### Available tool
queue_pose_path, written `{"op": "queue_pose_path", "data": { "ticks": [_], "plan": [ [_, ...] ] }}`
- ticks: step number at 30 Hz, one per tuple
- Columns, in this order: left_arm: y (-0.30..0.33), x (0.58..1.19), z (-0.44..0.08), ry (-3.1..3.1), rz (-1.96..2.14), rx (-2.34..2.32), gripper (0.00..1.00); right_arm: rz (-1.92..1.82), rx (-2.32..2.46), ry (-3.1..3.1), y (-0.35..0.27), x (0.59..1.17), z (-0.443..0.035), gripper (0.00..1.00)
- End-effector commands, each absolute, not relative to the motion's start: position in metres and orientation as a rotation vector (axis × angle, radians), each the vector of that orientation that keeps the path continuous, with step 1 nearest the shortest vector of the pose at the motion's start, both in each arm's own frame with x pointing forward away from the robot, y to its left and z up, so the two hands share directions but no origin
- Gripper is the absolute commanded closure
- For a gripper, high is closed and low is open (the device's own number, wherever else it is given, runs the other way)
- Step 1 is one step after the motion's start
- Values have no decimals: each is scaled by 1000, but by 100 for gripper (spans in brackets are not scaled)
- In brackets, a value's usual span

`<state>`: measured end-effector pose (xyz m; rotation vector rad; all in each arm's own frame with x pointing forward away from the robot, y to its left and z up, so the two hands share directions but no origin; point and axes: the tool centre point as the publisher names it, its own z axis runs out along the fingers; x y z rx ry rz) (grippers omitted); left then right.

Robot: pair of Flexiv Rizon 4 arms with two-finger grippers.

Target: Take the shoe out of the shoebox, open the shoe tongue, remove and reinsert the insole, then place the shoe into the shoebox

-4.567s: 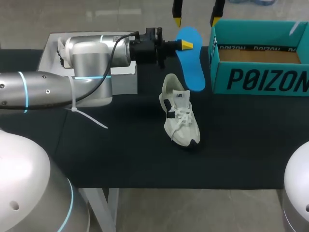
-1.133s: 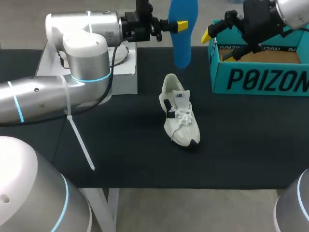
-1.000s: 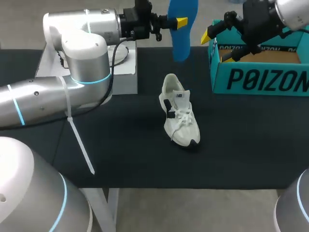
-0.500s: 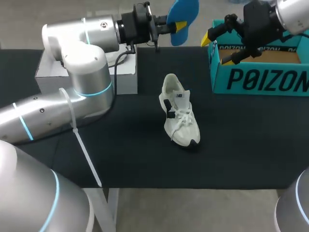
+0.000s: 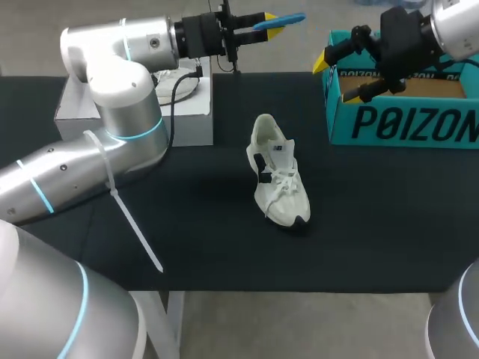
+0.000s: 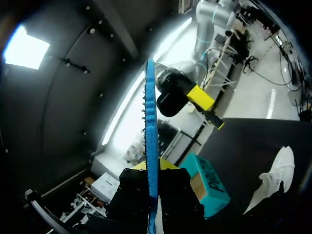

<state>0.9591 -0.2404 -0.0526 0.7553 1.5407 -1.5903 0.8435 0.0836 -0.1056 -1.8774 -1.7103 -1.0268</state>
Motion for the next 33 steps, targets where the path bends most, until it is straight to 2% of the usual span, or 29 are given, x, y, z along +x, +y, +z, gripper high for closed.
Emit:
{"op": "queue_pose_path", "data": {
  "ticks": [1, 16, 24, 33],
  "plan": [
    [-235, 970, -48, 566, -744, 1817, 100, -1032, -1874, -1708, 86, 845, -108, 0],
    [-245, 966, -80, 304, -471, 1842, 100, -1333, -1778, -1439, 83, 865, -95, 0],
    [-248, 963, -88, 359, -570, 1807, 100, -1358, -1653, -1513, 97, 880, -77, 0],
    [-252, 957, -75, 741, -823, 1516, 100, -1326, -1619, -1543, 104, 881, -82, 0]
  ]
}}
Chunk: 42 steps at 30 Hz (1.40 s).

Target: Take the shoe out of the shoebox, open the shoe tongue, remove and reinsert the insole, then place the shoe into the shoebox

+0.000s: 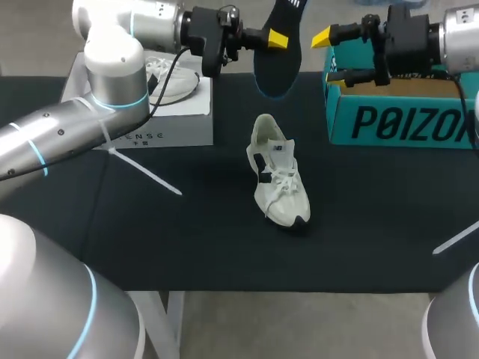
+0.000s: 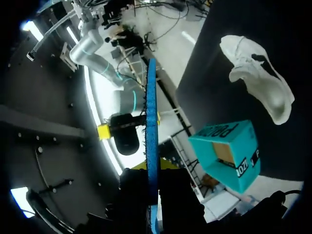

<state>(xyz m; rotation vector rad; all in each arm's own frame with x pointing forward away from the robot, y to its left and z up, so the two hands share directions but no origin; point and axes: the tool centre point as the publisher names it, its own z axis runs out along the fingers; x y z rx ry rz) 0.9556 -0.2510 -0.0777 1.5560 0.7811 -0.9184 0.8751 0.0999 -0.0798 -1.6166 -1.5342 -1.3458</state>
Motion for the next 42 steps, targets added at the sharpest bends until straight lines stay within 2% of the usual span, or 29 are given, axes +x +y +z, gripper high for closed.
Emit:
{"op": "queue_pose_path", "data": {
  "ticks": [1, 17, 18, 19, 20, 31, 38, 40, 42],
  "plan": [
    [-253, 957, -74, 772, -854, 1479, 100, -1324, -1618, -1543, 105, 880, -82, 0],
    [-250, 951, -68, 979, -1051, 1313, 100, -1437, -1510, -1468, 114, 889, -84, 0],
    [-250, 951, -68, 996, -1077, 1298, 100, -1442, -1501, -1464, 117, 889, -84, 26],
    [-249, 950, -68, 1018, -1114, 1274, 100, -1445, -1487, -1462, 119, 890, -84, 46],
    [-248, 950, -67, 1020, -1115, 1273, 100, -1445, -1475, -1461, 121, 890, -85, 51],
    [-251, 938, -78, 1042, -1164, 1293, 100, -1449, -1438, -1480, 128, 898, -79, 51],
    [-259, 939, -83, 1020, -1149, 1290, 100, -1459, -1405, -1490, 135, 900, -76, 61],
    [-261, 942, -82, 1019, -1152, 1281, 100, -1456, -1399, -1491, 138, 900, -77, 67],
    [-263, 945, -81, 1009, -1140, 1279, 100, -1451, -1394, -1494, 140, 899, -78, 67]
  ]
}}
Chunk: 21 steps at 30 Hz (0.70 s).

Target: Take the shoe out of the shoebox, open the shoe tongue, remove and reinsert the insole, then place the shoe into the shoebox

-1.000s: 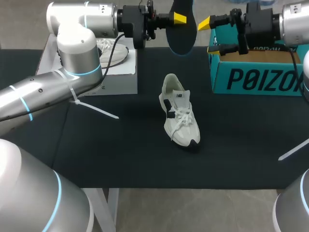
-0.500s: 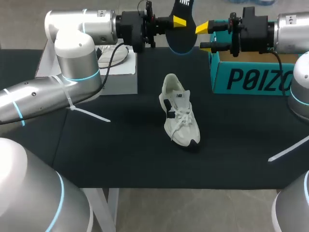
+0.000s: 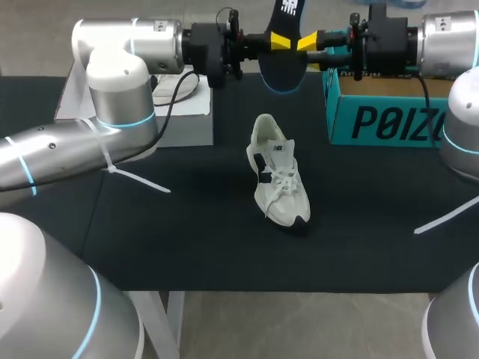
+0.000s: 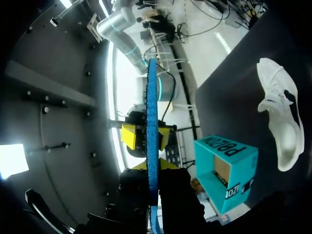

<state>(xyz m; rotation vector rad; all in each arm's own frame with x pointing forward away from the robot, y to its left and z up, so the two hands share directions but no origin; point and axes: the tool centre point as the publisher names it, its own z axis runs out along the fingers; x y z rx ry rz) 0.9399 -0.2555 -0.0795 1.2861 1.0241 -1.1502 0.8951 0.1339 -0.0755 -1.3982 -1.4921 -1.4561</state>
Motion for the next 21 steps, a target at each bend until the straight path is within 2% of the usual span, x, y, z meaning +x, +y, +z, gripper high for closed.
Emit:
{"op": "queue_pose_path", "data": {
  "ticks": [1, 3, 5, 6, 7, 8, 16, 17, 18, 19, 21],
  "plan": [
    [-264, 946, -80, 1010, -1141, 1277, 100, -1444, -1391, -1497, 141, 899, -79, 67],
    [-264, 947, -80, 1011, -1141, 1275, 100, -1435, -1391, -1506, 142, 898, -79, 67],
    [-264, 946, -80, 1012, -1144, 1276, 100, -1434, -1389, -1506, 143, 898, -80, 71],
    [-264, 946, -80, 1011, -1145, 1276, 100, -1432, -1391, -1508, 142, 898, -80, 80],
    [-264, 946, -80, 1011, -1145, 1276, 100, -1431, -1393, -1508, 142, 897, -81, 95],
    [-263, 946, -80, 1011, -1147, 1276, 100, -1431, -1394, -1509, 142, 897, -81, 100],
    [-261, 941, -79, 1009, -1160, 1282, 100, -1418, -1393, -1518, 141, 897, -85, 100],
    [-260, 940, -79, 1004, -1143, 1287, 89, -1418, -1395, -1518, 141, 898, -86, 100],
    [-260, 940, -78, 1000, -1140, 1290, 4, -1419, -1395, -1516, 141, 898, -86, 100],
    [-259, 939, -77, 990, -1137, 1295, 0, -1425, -1396, -1508, 141, 898, -87, 100],
    [-256, 941, -77, 980, -1090, 1312, 0, -1459, -1392, -1499, 140, 899, -88, 100]
  ]
}}
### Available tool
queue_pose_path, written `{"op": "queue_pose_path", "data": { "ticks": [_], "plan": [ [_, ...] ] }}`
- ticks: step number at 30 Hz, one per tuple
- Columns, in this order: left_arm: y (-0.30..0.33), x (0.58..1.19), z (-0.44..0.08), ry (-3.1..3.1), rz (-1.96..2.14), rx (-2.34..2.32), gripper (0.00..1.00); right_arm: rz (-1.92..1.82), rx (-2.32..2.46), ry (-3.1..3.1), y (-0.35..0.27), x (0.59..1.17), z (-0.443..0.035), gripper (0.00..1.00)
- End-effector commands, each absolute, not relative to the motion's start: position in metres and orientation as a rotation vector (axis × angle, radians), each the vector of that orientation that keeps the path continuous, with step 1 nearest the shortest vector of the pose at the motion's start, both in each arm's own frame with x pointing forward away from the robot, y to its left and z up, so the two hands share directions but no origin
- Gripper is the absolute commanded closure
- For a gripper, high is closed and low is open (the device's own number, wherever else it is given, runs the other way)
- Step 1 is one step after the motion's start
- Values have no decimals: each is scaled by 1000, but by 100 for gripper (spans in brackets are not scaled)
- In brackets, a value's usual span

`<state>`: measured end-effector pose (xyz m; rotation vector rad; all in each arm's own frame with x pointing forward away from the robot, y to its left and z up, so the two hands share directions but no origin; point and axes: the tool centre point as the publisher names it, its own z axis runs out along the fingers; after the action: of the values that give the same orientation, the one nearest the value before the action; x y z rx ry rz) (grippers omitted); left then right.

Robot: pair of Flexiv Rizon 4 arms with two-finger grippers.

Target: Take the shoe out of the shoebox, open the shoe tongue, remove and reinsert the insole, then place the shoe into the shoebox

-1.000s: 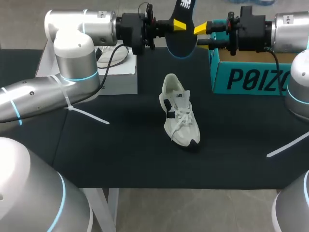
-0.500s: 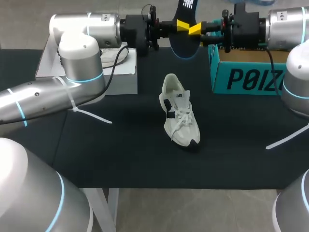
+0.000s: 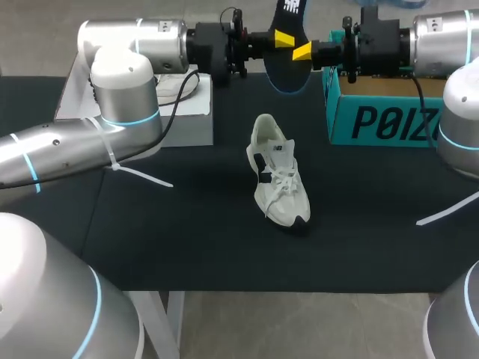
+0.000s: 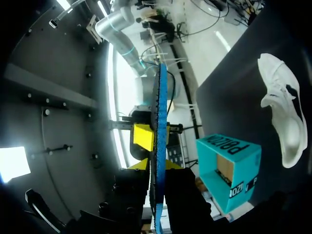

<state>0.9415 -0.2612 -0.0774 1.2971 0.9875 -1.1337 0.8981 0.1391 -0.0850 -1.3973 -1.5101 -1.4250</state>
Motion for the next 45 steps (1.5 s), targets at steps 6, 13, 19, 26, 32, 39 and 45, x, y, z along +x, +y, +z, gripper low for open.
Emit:
{"op": "queue_pose_path", "data": {
  "ticks": [6, 13, 19, 26, 32, 39, 45],
  "plan": [
    [-240, 954, -79, 1007, -1011, 1302, 0, -1513, -1392, -1501, 135, 906, -87, 100],
    [-217, 962, -80, 1067, -977, 1225, 0, -1606, -1351, -1694, 135, 917, -90, 100],
    [-194, 953, -80, 1166, -916, 1283, 0, -1668, -1296, -1808, 135, 924, -97, 100],
    [-154, 969, -78, 1181, -885, 1335, 0, -1689, -1247, -1852, 142, 927, -107, 100],
    [-132, 975, -86, 1146, -974, 1284, 0, -1757, -1192, -1871, 140, 931, -107, 100],
    [-123, 979, -92, 1222, -994, 1243, 0, -1849, -1081, -1962, 135, 936, -106, 100],
    [-123, 979, -92, 1222, -994, 1243, 0, -1934, -911, -1965, 129, 939, -108, 100]
  ]
}}
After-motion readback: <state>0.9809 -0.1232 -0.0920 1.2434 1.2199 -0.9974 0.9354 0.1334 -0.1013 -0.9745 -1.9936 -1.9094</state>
